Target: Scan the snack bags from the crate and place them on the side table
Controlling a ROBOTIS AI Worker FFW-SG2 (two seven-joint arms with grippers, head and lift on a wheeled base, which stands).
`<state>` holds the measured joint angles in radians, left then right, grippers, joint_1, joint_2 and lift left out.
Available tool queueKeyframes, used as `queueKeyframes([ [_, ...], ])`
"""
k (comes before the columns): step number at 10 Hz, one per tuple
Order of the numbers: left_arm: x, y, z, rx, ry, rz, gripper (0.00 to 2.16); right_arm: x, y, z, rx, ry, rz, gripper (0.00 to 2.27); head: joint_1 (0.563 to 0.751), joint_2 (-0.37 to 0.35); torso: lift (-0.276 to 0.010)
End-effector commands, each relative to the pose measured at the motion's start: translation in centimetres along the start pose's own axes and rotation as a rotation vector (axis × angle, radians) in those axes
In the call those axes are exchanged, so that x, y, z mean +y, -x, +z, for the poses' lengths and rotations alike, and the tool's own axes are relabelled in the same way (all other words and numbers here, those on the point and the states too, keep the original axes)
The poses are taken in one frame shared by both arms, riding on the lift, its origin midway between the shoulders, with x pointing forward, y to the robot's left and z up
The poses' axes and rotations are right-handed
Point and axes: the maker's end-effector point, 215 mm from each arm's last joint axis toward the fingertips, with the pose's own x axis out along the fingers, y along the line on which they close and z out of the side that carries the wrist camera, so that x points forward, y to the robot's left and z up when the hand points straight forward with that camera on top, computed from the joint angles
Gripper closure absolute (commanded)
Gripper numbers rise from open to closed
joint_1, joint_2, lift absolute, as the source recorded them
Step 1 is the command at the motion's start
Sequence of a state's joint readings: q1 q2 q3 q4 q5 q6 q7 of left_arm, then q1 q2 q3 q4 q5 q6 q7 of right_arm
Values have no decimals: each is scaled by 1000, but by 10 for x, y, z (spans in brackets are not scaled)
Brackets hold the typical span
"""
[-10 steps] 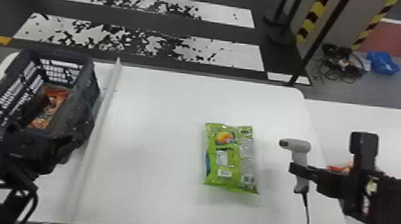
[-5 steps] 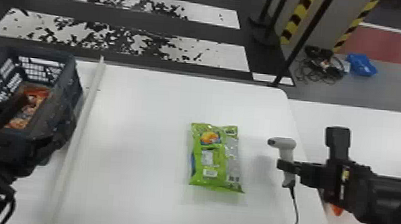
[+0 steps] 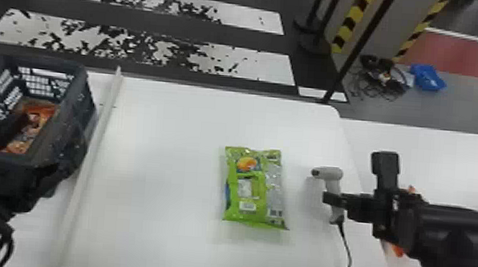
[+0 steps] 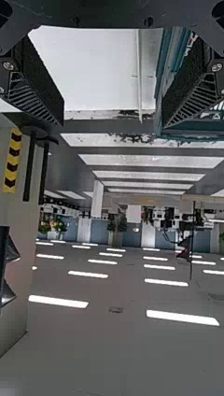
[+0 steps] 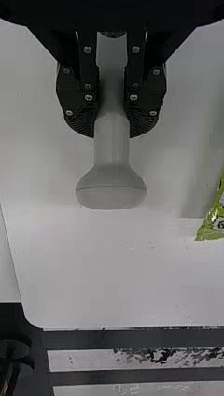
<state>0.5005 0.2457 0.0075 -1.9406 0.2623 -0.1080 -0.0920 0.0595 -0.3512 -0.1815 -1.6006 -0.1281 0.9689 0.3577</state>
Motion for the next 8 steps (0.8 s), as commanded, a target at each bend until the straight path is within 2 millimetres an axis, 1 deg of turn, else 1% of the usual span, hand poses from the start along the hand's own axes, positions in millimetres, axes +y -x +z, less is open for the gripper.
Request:
queueKeyframes([
  [1, 0, 0, 0, 0, -1, -1, 103, 3, -5, -2, 2, 12, 1, 2179, 695, -193, -50],
  [2, 0, 1, 1, -1, -2, -1, 103, 5, -7, -5, 8, 15, 1, 2071, 695, -192, -50],
  [3, 1, 1, 0, 0, -3, 0, 103, 4, -8, -4, 1, 17, -9, 1754, 695, -189, -50],
  [4, 2, 1, 0, 0, -4, 1, 103, 3, -8, -4, 0, 14, -16, 1193, 695, -188, -50],
  [5, 1, 2, 0, 0, -4, 1, 103, 1, -7, -3, -4, 10, -26, 346, 695, -188, -50],
  [6, 2, 2, 0, 1, -3, 1, 103, -2, -6, -2, -6, 5, -37, 36, 695, -188, -50],
  [8, 1, 2, 1, -3, -4, 1, 103, -4, 1, 3, -24, -5, -35, 43, 695, -194, -50],
])
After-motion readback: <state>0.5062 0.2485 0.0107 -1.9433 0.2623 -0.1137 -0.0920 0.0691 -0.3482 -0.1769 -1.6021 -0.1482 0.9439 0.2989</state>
